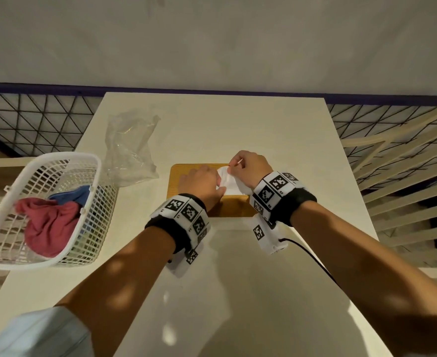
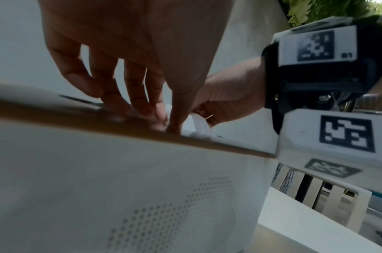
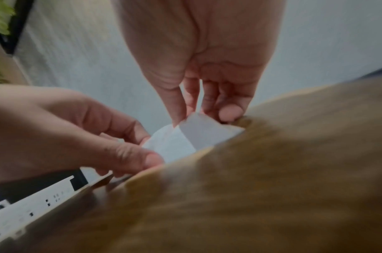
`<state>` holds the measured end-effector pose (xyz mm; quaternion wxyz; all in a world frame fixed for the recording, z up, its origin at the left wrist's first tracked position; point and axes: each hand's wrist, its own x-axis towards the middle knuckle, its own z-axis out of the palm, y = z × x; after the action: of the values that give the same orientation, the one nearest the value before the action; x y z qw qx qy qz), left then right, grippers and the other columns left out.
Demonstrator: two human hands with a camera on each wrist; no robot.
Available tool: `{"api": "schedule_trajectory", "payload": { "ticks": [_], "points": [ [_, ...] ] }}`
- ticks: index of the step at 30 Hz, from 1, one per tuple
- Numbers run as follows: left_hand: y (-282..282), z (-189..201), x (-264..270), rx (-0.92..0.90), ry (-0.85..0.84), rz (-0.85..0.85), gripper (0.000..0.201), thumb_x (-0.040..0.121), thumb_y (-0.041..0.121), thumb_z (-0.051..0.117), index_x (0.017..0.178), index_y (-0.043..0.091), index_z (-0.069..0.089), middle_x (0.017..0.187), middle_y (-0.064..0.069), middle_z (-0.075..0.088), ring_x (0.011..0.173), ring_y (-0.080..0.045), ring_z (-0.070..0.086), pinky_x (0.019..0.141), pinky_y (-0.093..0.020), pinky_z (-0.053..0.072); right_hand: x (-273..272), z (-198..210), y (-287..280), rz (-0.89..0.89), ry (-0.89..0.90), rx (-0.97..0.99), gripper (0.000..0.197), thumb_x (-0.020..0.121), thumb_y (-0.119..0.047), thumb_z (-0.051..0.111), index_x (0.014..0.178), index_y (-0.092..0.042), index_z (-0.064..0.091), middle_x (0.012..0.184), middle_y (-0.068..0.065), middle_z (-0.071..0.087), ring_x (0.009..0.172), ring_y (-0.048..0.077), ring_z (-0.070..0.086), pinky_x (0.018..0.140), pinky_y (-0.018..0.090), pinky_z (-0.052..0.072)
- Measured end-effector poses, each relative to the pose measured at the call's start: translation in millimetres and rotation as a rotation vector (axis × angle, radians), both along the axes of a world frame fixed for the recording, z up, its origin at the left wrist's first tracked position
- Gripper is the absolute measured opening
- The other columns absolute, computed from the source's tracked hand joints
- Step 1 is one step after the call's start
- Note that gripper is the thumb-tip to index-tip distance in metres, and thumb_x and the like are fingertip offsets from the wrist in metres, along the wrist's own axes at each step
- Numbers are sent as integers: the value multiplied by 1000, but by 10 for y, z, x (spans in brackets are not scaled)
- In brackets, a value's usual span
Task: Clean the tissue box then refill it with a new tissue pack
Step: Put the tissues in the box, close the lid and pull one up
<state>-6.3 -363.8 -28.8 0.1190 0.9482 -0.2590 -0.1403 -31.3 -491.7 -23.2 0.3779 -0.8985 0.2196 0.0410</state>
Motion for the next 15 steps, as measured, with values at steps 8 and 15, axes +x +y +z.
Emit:
{"api": "schedule_trajectory", "payload": {
  "ticks": [8,15],
  "points": [
    [70,213,239,-244,246,101,7,81,25,65,81,21,60,87,0,61,86,-19,56,80,-28,46,-327,155,104,325,132,-355,29,81,-46,56,83,-18,48,86,-1,53,84,19,48,67,30,37],
    [16,305,357,-285,246,74,10,85,20,61,94,15,62,91,-1,57,86,-16,51,77,-25,38,-249,80,212,324,134,-442,34,90,-40,45,106,-11,56,100,5,59,95,25,56,69,31,38]
  ]
}}
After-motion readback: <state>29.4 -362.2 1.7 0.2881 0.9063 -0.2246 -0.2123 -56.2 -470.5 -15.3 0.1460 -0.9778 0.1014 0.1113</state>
